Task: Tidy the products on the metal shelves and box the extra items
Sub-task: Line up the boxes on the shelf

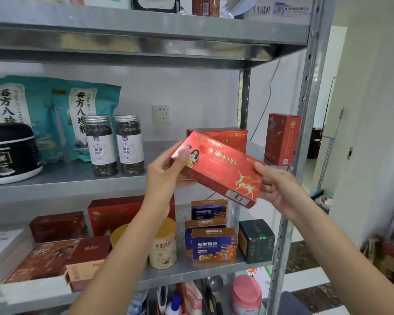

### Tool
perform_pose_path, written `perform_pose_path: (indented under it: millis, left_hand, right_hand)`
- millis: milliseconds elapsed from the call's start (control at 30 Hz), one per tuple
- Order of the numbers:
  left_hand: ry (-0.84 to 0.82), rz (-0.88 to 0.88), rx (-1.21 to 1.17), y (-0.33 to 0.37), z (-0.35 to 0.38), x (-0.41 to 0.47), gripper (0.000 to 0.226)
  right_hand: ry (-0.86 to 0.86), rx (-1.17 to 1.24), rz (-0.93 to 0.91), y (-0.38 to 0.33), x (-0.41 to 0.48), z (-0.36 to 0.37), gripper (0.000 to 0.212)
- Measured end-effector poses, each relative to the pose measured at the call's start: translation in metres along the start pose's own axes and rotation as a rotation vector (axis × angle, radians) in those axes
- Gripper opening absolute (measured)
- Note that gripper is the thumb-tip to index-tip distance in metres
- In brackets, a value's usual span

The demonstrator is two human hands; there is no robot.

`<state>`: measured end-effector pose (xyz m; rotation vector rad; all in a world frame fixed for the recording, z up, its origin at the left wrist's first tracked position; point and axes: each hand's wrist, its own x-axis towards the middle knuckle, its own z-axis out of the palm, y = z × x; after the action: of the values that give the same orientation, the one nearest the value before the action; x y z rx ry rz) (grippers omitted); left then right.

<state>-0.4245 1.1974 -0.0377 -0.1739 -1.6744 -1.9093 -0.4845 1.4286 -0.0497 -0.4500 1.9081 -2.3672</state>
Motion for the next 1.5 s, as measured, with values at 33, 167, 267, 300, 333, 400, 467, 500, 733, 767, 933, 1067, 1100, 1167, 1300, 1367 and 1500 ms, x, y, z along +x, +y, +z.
perform_pose_path:
  millis: [33,167,267,300,333,400,467,500,733,767,933,1067,1100,1167,1300,1367,1500]
  left_hand:
    - [-0.004,-0.014,0.053,-0.002,0.0,0.0,0.039]
    - [-0.023,-0.033,0.229,-0.011,-0.001,-0.002,0.039]
    - [-0.048,-0.07,0.3,-0.013,-0.003,-0.001,0.039]
    - [-0.061,-0.082,0.358,-0.013,-0.002,-0.002,0.044]
    - [-0.057,-0.068,0.468,-0.015,-0.002,-0.002,0.051]
    - [0.079,0.087,0.812,-0.021,-0.003,-0.005,0.055]
    - [0.15,0.448,0.923,-0.016,0.003,-0.018,0.048]
    - [0.043,0.609,0.914,-0.012,0.007,-0.023,0.05]
    - [-0.203,0.853,0.97,-0.013,0.026,-0.04,0.049]
    - [-0.183,0.771,0.808,-0.01,0.023,-0.038,0.047]
    - [-0.125,0.222,0.073,0.001,0.002,-0.021,0.038]
    - [-0.122,0.06,-0.161,-0.008,-0.01,-0.011,0.047]
    - [-0.115,0.051,-0.145,-0.011,-0.013,-0.009,0.048]
    - [-0.061,0.077,0.02,-0.016,-0.021,-0.003,0.041]
    - [0.125,0.131,0.474,-0.026,-0.041,0.016,0.041]
    - [0.171,0.136,0.607,-0.032,-0.049,0.022,0.042]
    - [0.215,0.129,0.767,-0.036,-0.059,0.03,0.047]
  right_hand:
    - [0.023,0.005,0.026,0.0,0.0,0.0,0.041]
    - [0.108,0.053,0.138,0.002,0.0,0.001,0.034]
    - [0.151,0.068,0.153,0.003,-0.001,0.001,0.029]
    - [0.164,0.07,0.152,0.003,-0.002,0.002,0.028]
    - [0.184,0.073,0.146,0.003,-0.003,0.003,0.028]
    - [0.233,0.07,0.087,0.002,-0.006,0.007,0.027]
    - [0.284,0.03,-0.015,0.001,-0.009,0.012,0.024]
    - [0.311,0.01,-0.063,0.0,-0.011,0.016,0.024]
    - [0.212,0.005,-0.182,-0.009,-0.029,0.04,0.034]
    - [0.175,0.007,-0.207,-0.01,-0.029,0.039,0.034]
    - [0.099,-0.214,-0.283,-0.008,-0.011,0.026,0.054]
    - [-0.04,-0.26,-0.25,-0.005,0.008,0.026,0.051]
    - [-0.035,-0.273,-0.254,-0.005,0.013,0.027,0.047]
    - [-0.004,-0.325,-0.271,-0.008,0.023,0.032,0.046]
    - [0.112,-0.496,-0.425,-0.013,0.048,0.05,0.053]
    - [0.149,-0.574,-0.485,-0.014,0.061,0.064,0.055]
    - [0.158,-0.686,-0.461,-0.009,0.083,0.088,0.058]
